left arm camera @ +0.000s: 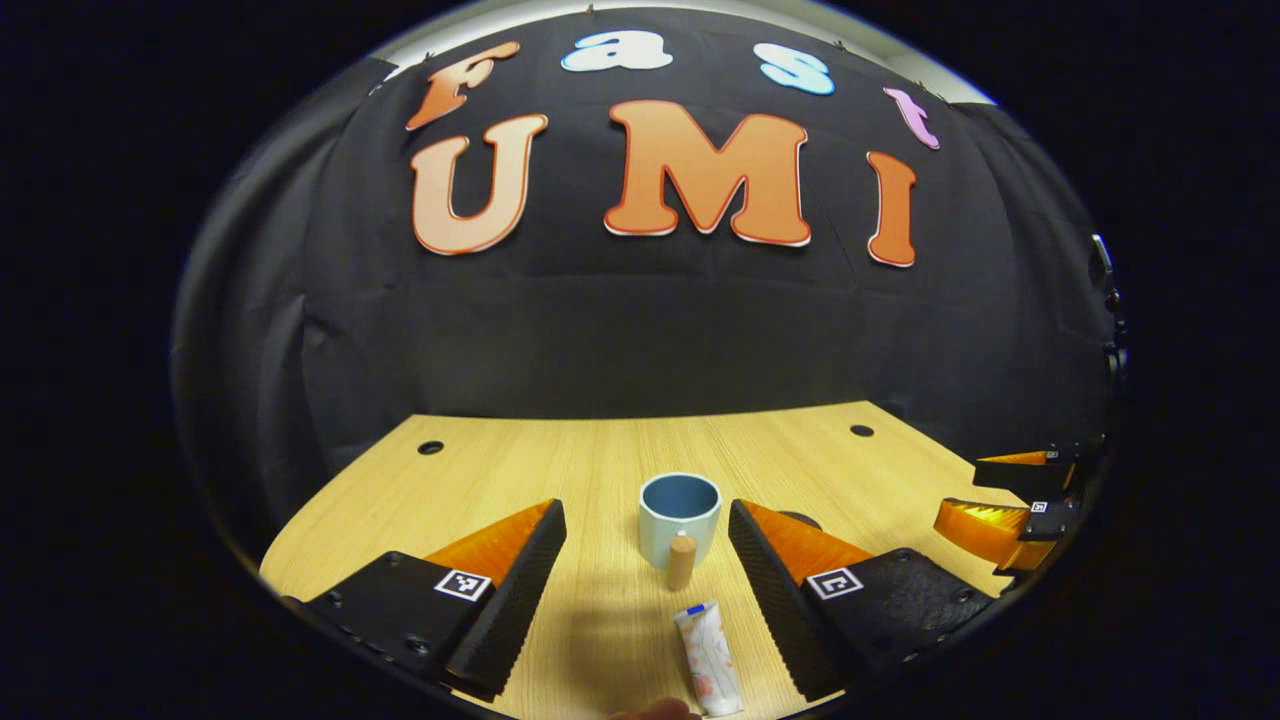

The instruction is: Put the toothbrush and toothpaste on the desktop into the cup, then pick up the cup and place it on the coaster on the desktop.

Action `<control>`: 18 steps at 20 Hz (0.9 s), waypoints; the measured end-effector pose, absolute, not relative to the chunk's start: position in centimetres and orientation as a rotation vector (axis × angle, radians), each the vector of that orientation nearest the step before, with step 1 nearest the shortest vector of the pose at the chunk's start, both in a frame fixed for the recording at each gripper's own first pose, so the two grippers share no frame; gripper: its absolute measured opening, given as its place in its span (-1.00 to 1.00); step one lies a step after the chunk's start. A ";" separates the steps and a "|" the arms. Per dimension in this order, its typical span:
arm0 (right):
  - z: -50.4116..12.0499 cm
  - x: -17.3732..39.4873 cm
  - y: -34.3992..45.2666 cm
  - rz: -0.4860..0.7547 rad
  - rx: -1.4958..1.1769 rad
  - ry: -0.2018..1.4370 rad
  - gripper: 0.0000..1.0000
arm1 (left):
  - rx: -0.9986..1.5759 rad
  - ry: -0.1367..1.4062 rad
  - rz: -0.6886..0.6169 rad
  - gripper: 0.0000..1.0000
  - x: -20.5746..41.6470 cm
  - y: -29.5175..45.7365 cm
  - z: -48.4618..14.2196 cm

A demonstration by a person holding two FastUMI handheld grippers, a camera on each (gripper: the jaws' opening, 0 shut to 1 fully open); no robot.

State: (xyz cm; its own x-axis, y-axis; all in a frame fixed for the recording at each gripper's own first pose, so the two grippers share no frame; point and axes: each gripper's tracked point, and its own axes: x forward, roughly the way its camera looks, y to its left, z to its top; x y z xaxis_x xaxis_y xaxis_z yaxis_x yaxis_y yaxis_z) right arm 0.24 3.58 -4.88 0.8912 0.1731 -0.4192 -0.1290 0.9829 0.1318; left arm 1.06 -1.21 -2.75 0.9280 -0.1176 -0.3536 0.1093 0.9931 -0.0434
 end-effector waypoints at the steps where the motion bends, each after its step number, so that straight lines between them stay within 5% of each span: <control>1: -5.2 0.4 3.6 0.158 0.114 0.482 0.93 | -0.029 0.402 -0.132 0.96 0.9 -1.5 -3.5; 8: -10.7 -1.5 6.8 0.266 0.160 0.795 0.77 | -0.052 0.721 -0.268 0.93 0.3 -4.7 -9.6; 11: -11.8 -1.6 7.5 0.278 0.187 0.880 0.60 | -0.091 0.881 -0.331 0.67 -0.3 -6.7 -11.2; 18: -15.7 -2.6 8.6 0.285 0.159 1.066 0.24 | -0.160 1.112 -0.301 0.63 -2.1 -5.9 -11.6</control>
